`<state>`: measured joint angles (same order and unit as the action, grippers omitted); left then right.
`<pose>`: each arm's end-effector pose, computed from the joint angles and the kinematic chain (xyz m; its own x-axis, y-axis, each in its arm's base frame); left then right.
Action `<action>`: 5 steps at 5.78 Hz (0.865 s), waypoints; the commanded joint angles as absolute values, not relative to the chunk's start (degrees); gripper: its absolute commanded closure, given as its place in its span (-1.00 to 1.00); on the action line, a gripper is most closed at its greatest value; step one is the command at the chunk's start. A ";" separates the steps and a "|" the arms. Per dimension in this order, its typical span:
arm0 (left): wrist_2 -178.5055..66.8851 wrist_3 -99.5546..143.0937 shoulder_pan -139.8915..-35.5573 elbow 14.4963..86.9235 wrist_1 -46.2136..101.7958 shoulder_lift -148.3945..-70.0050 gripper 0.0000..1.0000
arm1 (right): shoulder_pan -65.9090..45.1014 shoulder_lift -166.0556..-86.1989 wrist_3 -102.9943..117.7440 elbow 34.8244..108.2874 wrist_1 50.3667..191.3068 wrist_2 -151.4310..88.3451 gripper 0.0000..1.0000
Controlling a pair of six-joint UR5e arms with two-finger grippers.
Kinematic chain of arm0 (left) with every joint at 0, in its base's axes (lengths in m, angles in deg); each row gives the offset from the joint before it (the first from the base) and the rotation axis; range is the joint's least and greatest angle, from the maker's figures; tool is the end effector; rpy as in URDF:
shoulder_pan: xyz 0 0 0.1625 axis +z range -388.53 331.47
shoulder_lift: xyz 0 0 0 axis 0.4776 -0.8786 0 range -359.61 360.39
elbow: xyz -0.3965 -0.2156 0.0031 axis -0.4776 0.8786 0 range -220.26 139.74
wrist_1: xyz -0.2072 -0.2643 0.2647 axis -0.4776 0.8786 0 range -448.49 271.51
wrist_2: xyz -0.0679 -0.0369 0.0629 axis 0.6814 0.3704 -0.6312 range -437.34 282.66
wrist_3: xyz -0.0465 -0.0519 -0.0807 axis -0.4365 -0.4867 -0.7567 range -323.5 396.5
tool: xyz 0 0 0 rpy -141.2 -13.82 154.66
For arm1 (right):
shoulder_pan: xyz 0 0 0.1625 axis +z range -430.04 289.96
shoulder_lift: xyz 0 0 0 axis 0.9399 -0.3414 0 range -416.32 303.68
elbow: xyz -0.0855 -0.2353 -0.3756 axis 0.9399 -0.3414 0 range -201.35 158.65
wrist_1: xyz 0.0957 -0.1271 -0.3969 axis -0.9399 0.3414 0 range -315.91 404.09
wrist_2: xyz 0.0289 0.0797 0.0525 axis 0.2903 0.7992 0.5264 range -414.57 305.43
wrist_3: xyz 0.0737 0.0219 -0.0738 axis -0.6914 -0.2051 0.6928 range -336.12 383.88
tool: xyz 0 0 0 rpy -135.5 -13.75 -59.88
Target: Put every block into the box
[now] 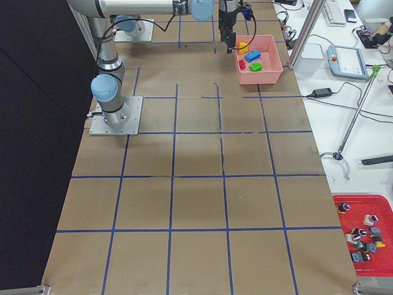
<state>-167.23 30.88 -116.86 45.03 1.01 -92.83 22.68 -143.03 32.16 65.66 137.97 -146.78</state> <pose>-0.1179 -0.5385 0.5206 -0.9919 -0.1268 0.0053 -0.1269 0.9913 -0.0343 0.1545 -0.5316 0.5110 -0.9810 -0.1881 0.0472 -0.1906 0.9801 -0.0561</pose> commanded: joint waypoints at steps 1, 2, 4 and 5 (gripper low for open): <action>-167.25 33.59 -116.77 45.08 0.46 -93.21 -0.98 | 26.11 -152.86 21.61 79.56 138.39 -146.85 -1.00; -167.26 33.60 -116.77 45.08 0.54 -93.12 -0.98 | 26.12 -156.74 21.59 84.51 138.57 -146.68 -1.00; -167.17 33.60 -116.68 45.08 0.90 -92.95 -0.98 | 25.77 -158.18 22.29 85.88 138.40 -146.93 -1.00; -167.17 33.69 -116.68 45.08 1.16 -92.95 -0.98 | 25.59 -158.10 22.29 85.88 138.48 -147.03 -1.00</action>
<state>-167.17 33.62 -116.69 45.08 0.95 -92.97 25.74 -157.97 22.25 85.69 138.44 -146.89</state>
